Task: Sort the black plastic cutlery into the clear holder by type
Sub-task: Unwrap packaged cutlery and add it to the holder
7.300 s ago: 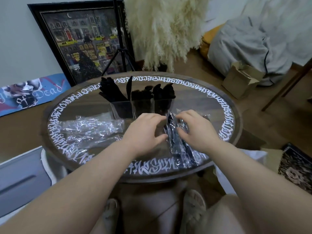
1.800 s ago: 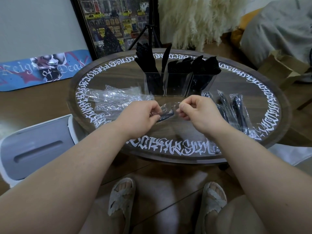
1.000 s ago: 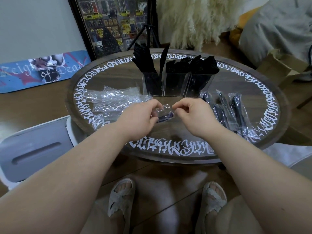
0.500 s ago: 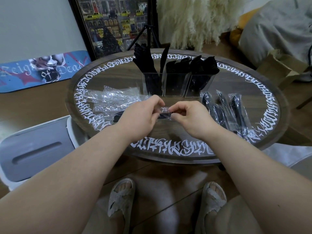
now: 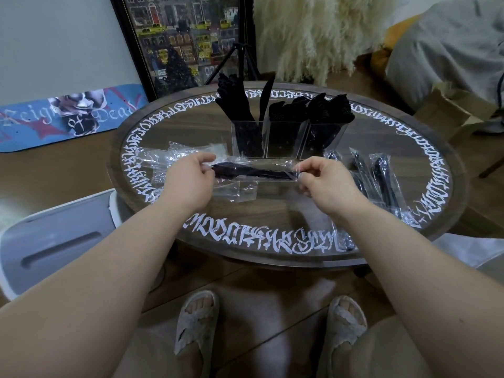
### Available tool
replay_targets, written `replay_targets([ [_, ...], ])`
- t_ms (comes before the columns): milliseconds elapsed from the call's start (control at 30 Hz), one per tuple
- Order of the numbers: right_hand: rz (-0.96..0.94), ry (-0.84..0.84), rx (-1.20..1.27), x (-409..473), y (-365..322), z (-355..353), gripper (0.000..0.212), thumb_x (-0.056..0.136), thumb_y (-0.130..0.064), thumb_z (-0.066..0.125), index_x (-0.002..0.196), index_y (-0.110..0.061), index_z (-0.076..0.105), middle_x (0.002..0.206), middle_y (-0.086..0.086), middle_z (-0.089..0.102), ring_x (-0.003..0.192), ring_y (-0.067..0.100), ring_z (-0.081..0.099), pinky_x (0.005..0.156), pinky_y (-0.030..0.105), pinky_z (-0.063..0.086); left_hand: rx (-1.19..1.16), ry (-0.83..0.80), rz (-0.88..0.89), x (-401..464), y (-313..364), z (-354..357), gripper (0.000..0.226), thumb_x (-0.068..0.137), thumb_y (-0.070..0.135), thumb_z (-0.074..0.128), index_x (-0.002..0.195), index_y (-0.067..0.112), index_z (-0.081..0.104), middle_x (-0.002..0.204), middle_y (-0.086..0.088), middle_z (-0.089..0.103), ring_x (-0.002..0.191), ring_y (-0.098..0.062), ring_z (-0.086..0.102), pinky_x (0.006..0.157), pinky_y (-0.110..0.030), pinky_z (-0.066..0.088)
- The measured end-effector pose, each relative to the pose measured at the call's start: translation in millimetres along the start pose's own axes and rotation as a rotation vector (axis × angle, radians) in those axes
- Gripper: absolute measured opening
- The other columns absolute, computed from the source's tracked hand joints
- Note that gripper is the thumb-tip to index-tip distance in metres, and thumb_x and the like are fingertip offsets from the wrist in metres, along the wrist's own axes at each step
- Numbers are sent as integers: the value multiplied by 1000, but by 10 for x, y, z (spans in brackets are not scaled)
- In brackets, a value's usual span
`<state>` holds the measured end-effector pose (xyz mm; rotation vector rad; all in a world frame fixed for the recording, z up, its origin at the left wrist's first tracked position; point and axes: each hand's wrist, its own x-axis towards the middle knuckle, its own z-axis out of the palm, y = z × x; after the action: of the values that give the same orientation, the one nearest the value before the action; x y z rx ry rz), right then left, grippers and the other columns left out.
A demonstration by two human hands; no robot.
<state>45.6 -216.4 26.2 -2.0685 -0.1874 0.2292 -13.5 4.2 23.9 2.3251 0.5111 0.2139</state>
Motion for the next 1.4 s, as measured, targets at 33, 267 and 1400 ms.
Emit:
replay_targets([
  [33, 4, -3, 0, 1, 2, 3, 28, 94, -3, 50, 83, -26, 62, 71, 1, 60, 67, 18, 54, 71, 40, 53, -22, 5, -10, 1, 4, -10, 36, 95, 9, 45, 128, 16, 57, 81, -10, 71, 72, -30, 66, 58, -29, 50],
  [267, 22, -7, -18, 5, 27, 15, 30, 95, -5, 49, 82, -30, 61, 75, 1, 65, 79, 27, 66, 82, 48, 55, -37, -2, -45, 8, 46, -31, 5, 90, 18, 63, 95, 19, 64, 73, 5, 70, 57, -2, 57, 50, -21, 38],
  [1400, 135, 267, 75, -4, 57, -202, 24, 94, -2, 45, 95, -15, 65, 70, 2, 61, 59, 10, 56, 62, 25, 51, 576, 126, 64, 37, -84, 48, 48, 92, 25, 52, 139, 29, 42, 139, -4, 44, 132, -28, 32, 104, -50, 29],
])
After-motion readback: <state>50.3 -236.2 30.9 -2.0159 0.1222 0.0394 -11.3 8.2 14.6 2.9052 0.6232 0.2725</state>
